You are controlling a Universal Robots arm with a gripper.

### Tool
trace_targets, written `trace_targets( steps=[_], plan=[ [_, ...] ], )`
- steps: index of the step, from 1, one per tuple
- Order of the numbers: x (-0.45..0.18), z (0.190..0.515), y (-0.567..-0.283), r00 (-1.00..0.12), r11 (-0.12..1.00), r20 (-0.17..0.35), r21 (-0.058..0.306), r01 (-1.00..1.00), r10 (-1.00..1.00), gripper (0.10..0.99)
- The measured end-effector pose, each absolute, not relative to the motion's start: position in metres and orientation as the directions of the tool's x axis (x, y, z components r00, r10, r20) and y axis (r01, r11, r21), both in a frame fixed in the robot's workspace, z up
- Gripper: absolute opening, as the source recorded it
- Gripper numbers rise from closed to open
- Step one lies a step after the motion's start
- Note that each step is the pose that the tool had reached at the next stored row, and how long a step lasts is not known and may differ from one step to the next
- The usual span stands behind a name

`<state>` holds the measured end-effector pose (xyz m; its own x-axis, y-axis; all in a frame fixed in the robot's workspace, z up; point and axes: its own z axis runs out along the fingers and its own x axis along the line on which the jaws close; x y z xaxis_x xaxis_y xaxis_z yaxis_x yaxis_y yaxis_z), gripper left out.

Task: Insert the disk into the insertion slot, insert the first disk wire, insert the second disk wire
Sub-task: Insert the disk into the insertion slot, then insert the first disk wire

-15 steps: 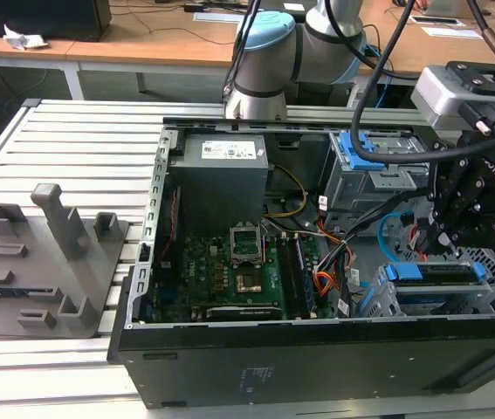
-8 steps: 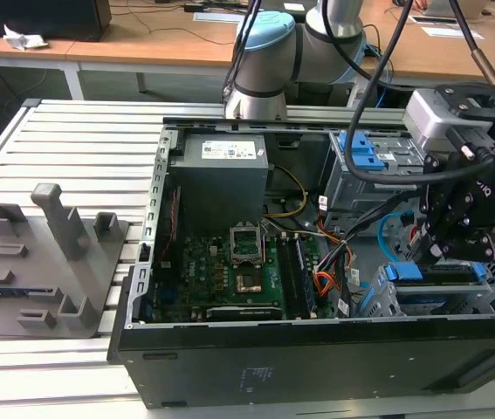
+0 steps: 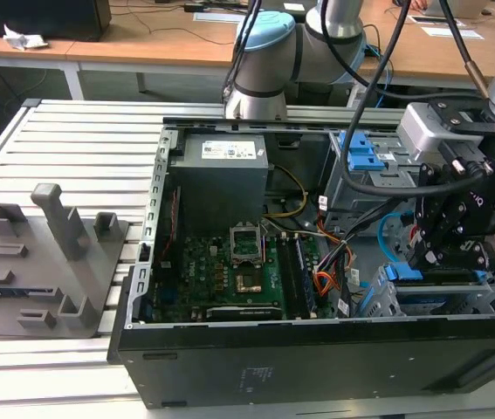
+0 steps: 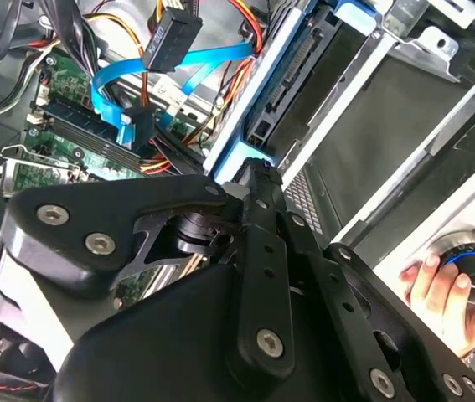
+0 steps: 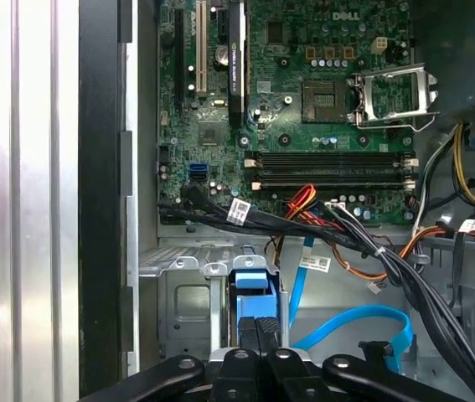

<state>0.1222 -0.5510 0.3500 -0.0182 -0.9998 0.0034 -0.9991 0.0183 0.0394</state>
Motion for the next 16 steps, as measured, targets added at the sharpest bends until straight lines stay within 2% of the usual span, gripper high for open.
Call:
trace_targets(
  steps=[16],
  plan=[
    [0.1301, 0.3486, -0.5510, -0.018, 0.018, 0.003, 0.039, -0.999, -1.000, 0.106]
  ],
)
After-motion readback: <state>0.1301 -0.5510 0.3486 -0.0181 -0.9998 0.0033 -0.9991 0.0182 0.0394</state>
